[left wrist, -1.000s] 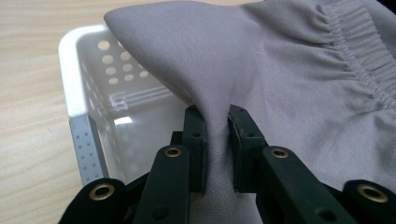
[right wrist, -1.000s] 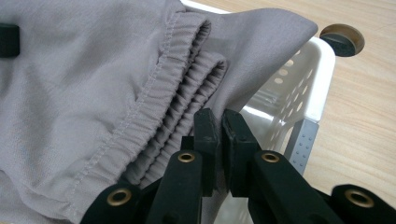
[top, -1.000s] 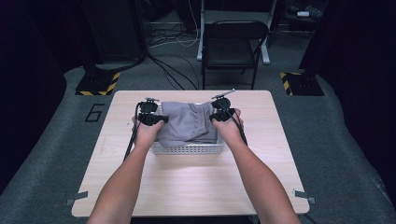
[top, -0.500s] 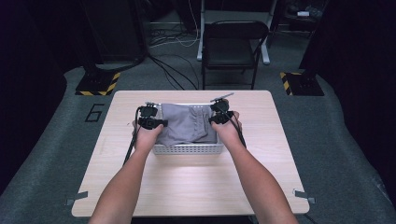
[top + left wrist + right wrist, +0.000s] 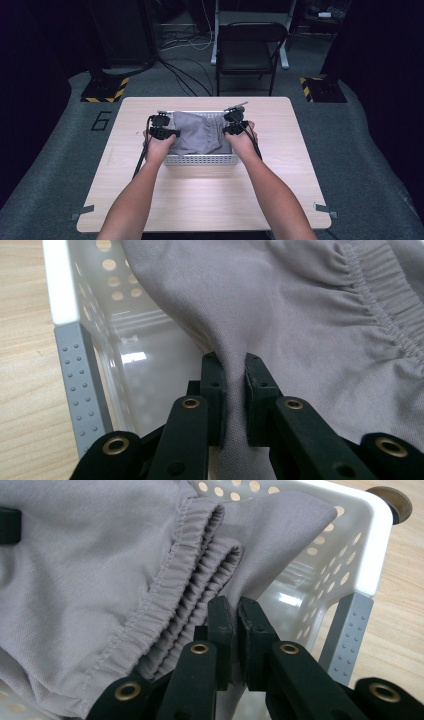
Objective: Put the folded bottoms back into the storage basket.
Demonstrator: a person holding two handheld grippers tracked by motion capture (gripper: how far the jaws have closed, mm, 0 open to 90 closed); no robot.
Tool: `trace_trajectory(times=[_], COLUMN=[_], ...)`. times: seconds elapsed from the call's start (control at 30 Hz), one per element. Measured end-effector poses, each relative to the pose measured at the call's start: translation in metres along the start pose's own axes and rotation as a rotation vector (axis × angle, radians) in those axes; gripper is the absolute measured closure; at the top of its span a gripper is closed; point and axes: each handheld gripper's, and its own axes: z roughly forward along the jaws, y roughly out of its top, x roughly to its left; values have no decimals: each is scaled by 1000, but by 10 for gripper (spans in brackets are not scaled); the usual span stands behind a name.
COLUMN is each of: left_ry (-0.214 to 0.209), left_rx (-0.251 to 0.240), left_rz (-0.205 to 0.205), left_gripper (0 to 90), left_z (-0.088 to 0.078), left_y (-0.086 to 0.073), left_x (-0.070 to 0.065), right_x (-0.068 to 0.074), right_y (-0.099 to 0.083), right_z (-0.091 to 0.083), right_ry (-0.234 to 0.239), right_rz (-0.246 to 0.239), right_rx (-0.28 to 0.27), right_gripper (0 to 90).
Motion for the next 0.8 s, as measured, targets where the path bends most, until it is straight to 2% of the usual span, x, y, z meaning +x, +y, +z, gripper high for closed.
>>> trace_trajectory(times=[0.33, 0.47, 0.5, 0.57, 0.6, 0.63, 0.8], left_ry=[10, 35, 38, 49, 53, 56, 49], left_rx=[36, 47, 49, 30, 26, 26, 10], left_rz=[13, 28, 30, 31, 18, 31, 13], left_gripper=[816, 782, 759, 632, 604, 592, 546], left_z=[7, 8, 8, 5, 4, 2, -5], left_y=[-3, -4, -4, -3, -3, -2, -2], left_x=[-3, -4, -4, -4, -4, -3, -2], right_x=[1, 3, 3, 2, 1, 0, 0], right_y=[-6, -8, -8, -8, -8, -9, -9], right_z=[6, 10, 10, 11, 10, 10, 7], right_ry=[3, 4, 7, 0, 3, -1, -15], right_rz=[-1, 15, 14, 18, 26, 21, 19], right_rx=[8, 12, 15, 5, 3, 3, -1], right_gripper=[854, 836, 814, 725, 724, 718, 671])
